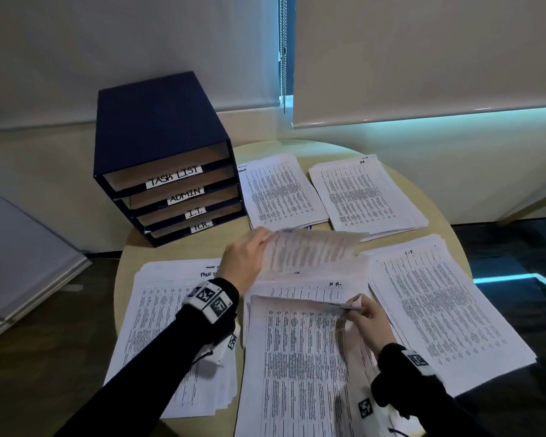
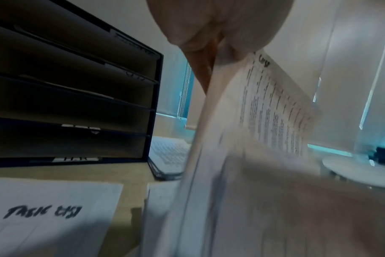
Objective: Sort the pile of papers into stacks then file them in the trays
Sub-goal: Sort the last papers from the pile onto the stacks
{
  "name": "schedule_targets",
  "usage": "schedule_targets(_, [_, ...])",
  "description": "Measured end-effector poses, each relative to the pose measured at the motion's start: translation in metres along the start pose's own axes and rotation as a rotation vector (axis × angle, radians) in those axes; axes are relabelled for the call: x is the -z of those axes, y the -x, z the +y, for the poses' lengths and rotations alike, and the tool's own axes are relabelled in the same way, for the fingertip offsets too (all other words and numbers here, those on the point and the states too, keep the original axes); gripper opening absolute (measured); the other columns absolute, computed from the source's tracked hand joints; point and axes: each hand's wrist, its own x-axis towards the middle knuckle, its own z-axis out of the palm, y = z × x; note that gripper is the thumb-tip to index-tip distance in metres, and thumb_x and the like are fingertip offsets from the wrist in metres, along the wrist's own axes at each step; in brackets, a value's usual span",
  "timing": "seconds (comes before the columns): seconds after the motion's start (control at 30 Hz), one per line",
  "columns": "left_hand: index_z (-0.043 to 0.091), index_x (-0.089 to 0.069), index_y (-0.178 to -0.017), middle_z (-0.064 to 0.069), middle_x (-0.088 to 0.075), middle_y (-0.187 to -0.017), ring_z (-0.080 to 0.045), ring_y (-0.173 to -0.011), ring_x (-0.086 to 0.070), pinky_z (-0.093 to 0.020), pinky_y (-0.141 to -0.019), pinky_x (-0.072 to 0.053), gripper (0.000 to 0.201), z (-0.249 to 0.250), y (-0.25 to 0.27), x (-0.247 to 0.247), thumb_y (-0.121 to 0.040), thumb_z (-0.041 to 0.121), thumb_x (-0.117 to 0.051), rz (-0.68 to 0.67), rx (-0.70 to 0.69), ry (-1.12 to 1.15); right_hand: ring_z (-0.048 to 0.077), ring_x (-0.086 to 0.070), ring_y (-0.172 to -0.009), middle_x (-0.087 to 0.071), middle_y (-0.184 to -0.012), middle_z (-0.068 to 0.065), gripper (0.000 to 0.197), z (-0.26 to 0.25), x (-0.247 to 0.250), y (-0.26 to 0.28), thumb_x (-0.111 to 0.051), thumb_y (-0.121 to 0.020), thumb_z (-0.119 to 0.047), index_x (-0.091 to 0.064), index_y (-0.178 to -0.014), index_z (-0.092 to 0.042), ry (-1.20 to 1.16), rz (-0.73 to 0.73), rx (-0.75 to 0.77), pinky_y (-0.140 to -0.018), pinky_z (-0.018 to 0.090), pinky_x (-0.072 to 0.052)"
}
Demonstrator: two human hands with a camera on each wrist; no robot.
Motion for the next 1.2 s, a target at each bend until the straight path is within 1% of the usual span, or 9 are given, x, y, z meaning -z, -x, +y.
schedule_targets(0.27, [-0.002,-0.057,-0.096,-0.001,-0.053,-0.074,-0.005,-0.056,-0.041,-0.016,-0.047,-0.031,0.022,-0.010,-0.063,0.089,-0.102,0.012,-0.040,0.605,0.151,0.086,0.021,-0.050,-0.063,-0.054,-0.068,0.013,0.025,-0.019,0.013,0.008,-0.041,-0.082,0.019,-0.055,-0.070,0.002,-0.383,0.005,-0.070,-0.054,0.022,-0.041])
schedule_targets(0.47, [0.027,-0.049,-0.085,0.011,-0.047,-0.076,-0.002,-0.064,-0.042,-0.028,-0.056,-0.033,0.021,-0.006,-0.059,0.095,-0.103,0.020,-0.041,0.269,0.227,0.246,0.016,-0.051,-0.069,-0.055,-0.071,0.007,0.023,-0.059,0.025,-0.003,-0.047,-0.085,0.009,-0.056,-0.069,-0.005,-0.473,-0.065,-0.062,-0.058,0.023,-0.044])
schedule_targets(0.6, [0.014,-0.052,-0.131,0.003,-0.055,-0.125,-0.015,-0.118,-0.053,-0.021,-0.091,-0.040,0.032,0.010,-0.040,0.071,-0.102,0.024,-0.042,-0.054,0.374,0.409,0.011,-0.064,-0.082,-0.070,-0.082,-0.001,0.018,-0.106,0.025,-0.009,-0.049,-0.088,0.011,-0.064,-0.089,0.001,-0.436,-0.088,0.049,-0.075,0.022,-0.054])
schedule_targets(0.67, [0.009,-0.035,-0.145,0.000,-0.041,-0.144,-0.014,-0.135,-0.038,-0.024,-0.105,-0.030,0.047,0.019,-0.031,0.060,-0.102,0.028,-0.041,-0.131,0.452,0.459,0.027,-0.064,-0.094,-0.068,-0.100,0.016,0.024,-0.122,0.024,-0.011,-0.053,-0.089,-0.003,-0.060,-0.107,0.011,-0.507,-0.142,0.051,-0.095,0.045,-0.049])
schedule_targets(0.73, [0.009,-0.029,-0.148,-0.004,-0.034,-0.152,-0.017,-0.140,-0.031,-0.026,-0.109,-0.025,0.054,0.025,-0.026,0.052,-0.101,0.034,-0.039,-0.163,0.485,0.527,0.032,-0.062,-0.096,-0.067,-0.103,0.021,0.019,-0.133,0.025,-0.013,-0.056,-0.089,-0.009,-0.066,-0.101,0.002,-0.507,-0.130,0.063,-0.096,0.052,-0.044])
schedule_targets(0.87, [0.021,-0.037,-0.143,-0.001,-0.046,-0.144,-0.012,-0.130,-0.043,-0.031,-0.112,-0.026,0.061,0.050,-0.017,0.046,-0.097,0.060,-0.027,0.029,0.469,0.713,0.024,-0.064,-0.087,-0.071,-0.091,0.008,0.011,-0.146,0.021,-0.014,-0.059,-0.090,-0.009,-0.069,-0.090,-0.013,-0.474,0.050,0.223,-0.082,0.038,-0.050])
schedule_targets(0.97, [0.034,-0.039,-0.125,-0.001,-0.067,-0.102,-0.027,-0.088,-0.066,-0.049,-0.084,-0.055,0.067,0.053,-0.009,0.036,-0.078,0.082,-0.036,0.175,0.342,0.694,0.018,-0.063,-0.083,-0.068,-0.089,0.003,0.010,-0.156,0.017,-0.011,-0.060,-0.090,-0.006,-0.061,-0.093,-0.015,-0.503,0.131,0.343,-0.075,0.032,-0.051])
schedule_targets(1.07, [0.044,-0.033,-0.123,0.004,-0.063,-0.106,-0.007,-0.089,-0.065,-0.041,-0.085,-0.056,0.036,0.058,-0.008,0.024,-0.093,0.044,-0.052,0.220,0.307,0.569,0.014,-0.061,-0.071,-0.064,-0.083,0.003,0.029,-0.165,0.010,-0.003,-0.062,-0.086,0.003,-0.045,-0.096,-0.019,-0.612,0.171,0.353,-0.067,0.029,-0.050])
schedule_targets(1.2, [0.022,-0.033,-0.131,0.017,-0.050,-0.112,0.014,-0.095,-0.057,-0.008,-0.083,-0.045,0.034,0.070,0.002,0.008,-0.101,0.009,-0.042,0.372,0.393,0.594,0.018,-0.061,-0.083,-0.061,-0.088,0.005,0.055,-0.159,0.000,0.005,-0.062,-0.080,0.008,-0.037,-0.121,-0.021,-0.629,0.115,0.327,-0.078,0.029,-0.047])
